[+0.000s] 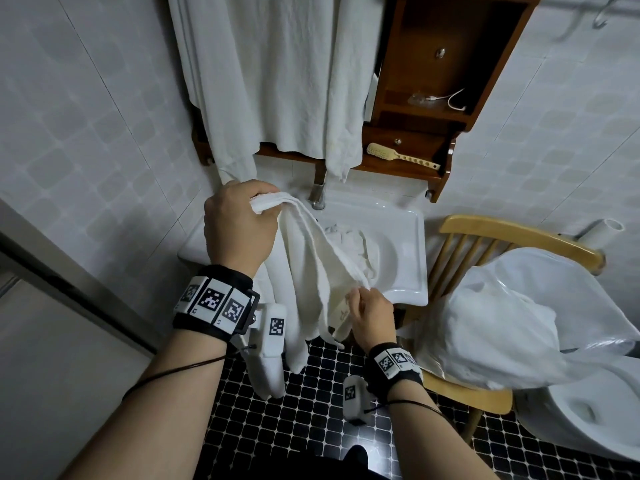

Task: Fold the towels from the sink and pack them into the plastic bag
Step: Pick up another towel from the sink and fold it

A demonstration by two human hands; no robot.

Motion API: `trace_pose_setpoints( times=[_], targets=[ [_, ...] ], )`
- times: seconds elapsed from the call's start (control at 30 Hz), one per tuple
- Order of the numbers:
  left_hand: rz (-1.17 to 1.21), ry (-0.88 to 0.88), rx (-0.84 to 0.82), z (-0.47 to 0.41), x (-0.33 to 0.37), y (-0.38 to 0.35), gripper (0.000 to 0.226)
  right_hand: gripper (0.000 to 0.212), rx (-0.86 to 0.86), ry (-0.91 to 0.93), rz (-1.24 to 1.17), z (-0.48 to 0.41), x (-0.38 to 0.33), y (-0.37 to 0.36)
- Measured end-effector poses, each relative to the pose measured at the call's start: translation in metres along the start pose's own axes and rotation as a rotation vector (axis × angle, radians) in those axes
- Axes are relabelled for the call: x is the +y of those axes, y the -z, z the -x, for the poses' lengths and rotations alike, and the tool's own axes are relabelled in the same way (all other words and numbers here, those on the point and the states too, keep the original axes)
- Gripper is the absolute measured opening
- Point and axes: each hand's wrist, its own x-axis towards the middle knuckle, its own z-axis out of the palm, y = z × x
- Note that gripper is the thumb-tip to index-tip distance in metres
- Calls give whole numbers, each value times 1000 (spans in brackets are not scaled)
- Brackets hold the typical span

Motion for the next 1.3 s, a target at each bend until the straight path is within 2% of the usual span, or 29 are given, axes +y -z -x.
trace_pose_setpoints(
  times=[0.13,0.23,0.37,0.43,0.53,0.6,0.7,0.73,0.8,0.83,0.97,1.1,1.2,1.3],
  targets=[
    [41,-52,-16,-2,0,2,17,12,63,-65,40,4,4,0],
    [59,-69,-19,-3,1,4,18,26,41,-83,1,5,6,-1],
    [68,-79,-17,-2,2,4,17,33,-107,51,-10,6,2,-8],
    [75,-77,-19,-3,1,3,17,38,-195,119,80,7,2,-15],
    [80,-70,-31,-4,3,3,16,56,-278,192,226,8,1,-22],
    [81,-65,-35,-5,6,2,16,53,-291,200,270,4,1,-24],
    [99,-73,-46,-4,12,0,16,25,-275,196,189,1,-7,-24],
    [103,-79,-47,-3,14,-1,17,26,-272,195,177,1,-12,-24],
    [106,-85,-49,-2,18,-3,16,50,-274,139,232,2,-24,-23],
    [106,-86,-52,-1,19,-4,16,53,-264,104,273,1,-32,-21],
    [99,-80,-57,-1,18,-3,15,22,-210,28,264,-6,-39,-20],
    [41,2,2,-8,7,0,15,19,-131,43,144,-9,-20,-16],
    [-23,105,81,-12,-1,0,15,24,-40,62,38,-9,-13,-7],
    [-61,178,107,-12,-7,2,16,24,34,111,57,-10,-13,6]
  ],
)
